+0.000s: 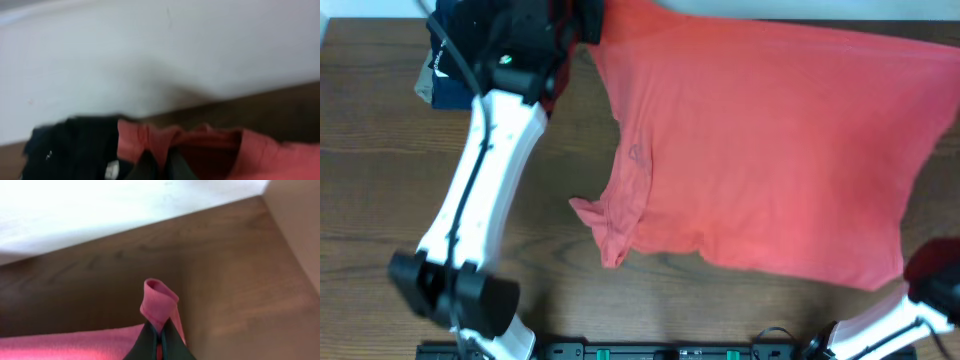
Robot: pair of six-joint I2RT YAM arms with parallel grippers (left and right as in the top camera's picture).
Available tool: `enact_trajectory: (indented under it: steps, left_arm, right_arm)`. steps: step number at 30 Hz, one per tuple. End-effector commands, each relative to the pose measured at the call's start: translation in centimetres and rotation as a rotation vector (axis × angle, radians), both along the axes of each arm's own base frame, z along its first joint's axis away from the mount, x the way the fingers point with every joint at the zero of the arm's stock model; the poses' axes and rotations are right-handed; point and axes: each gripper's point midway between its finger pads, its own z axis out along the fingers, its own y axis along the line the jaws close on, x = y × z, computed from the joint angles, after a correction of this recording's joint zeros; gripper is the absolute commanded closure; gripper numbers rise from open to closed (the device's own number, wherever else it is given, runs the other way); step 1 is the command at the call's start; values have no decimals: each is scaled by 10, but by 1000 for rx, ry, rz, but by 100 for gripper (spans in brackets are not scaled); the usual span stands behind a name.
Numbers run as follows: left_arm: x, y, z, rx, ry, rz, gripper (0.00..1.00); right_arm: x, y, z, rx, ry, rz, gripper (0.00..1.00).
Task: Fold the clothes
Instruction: 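Lift the shirt with both grippers and shake it out in the air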
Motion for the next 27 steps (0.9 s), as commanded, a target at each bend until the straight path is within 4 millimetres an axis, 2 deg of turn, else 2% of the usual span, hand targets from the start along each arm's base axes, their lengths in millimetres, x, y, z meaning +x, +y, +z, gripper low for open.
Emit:
enact_trajectory:
  steps: [1,3,7,10,12,14,17,19,20,22,25,26,27]
  left_arm:
    - [36,3,-17,19,-54,43,94]
    - [60,-3,-33,8,-91,44,94]
    - [84,-10,-69,9,-86,43,94]
    - [82,-9,-84,27,-39,52,94]
    - [76,0,-76,44,-38,97,94]
    - [65,11,-51,55,-65,141,94]
    - [38,22,3,69,-126,155,94]
    - [12,29,46,76,-187,149,94]
    - [-4,34,70,76,-223,148,93]
    - [-40,43,117,73,-298,147,94]
    - [-96,59,173,72,-400,148,94]
    - [-121,66,194,71,-441,150,94]
    - [-139,71,207,72,-471,151,94]
  right_arm:
    - [39,-7,-49,4,44,-22,99]
    - [66,-4,-76,27,41,-17,99]
    - [96,8,-115,42,53,15,99]
    - [100,17,-123,48,67,32,99]
    - [99,20,-112,45,48,39,99]
    - [95,25,-88,43,8,55,99]
    - [80,31,-40,29,-63,70,99]
    - [59,37,9,-4,-127,65,99]
    - [51,39,24,-19,-147,65,99]
    - [26,46,66,-66,-203,60,99]
    - [-21,51,123,-134,-278,14,99]
    - [-41,52,142,-159,-305,-10,99]
    - [-55,53,155,-176,-325,-27,99]
